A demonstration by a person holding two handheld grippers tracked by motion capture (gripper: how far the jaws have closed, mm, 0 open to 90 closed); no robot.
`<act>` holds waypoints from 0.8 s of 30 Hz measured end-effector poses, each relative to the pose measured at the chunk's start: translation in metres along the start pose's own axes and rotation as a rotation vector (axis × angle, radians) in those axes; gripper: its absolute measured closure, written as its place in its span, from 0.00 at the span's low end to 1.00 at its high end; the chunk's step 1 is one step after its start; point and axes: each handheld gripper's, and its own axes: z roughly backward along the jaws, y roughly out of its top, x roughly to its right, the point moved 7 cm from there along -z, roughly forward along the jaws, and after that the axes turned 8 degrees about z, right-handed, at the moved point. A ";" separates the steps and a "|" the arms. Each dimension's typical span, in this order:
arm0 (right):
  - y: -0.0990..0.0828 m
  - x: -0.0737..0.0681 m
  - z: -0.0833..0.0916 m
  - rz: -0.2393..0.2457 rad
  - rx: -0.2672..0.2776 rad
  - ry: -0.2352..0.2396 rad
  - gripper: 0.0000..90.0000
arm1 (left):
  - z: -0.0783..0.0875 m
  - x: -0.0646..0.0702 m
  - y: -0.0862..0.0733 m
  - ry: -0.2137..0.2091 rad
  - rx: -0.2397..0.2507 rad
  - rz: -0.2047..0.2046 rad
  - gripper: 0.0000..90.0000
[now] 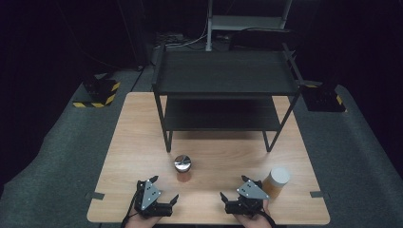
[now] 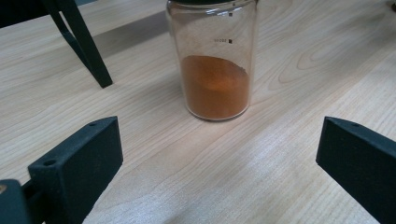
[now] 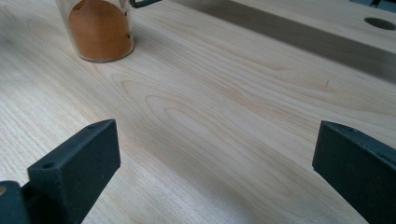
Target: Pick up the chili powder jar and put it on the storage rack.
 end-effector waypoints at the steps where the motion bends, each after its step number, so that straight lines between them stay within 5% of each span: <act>1: 0.000 0.000 0.000 0.003 -0.001 0.000 0.00 | 0.000 0.000 0.000 -0.001 0.001 0.005 0.01; 16: -0.001 0.002 0.001 -0.022 -0.002 -0.003 0.00 | 0.007 -0.010 -0.003 -0.006 0.041 0.079 0.01; 24: -0.001 0.003 0.001 -0.017 -0.001 0.007 0.00 | 0.014 -0.010 0.002 -0.012 0.075 0.077 0.01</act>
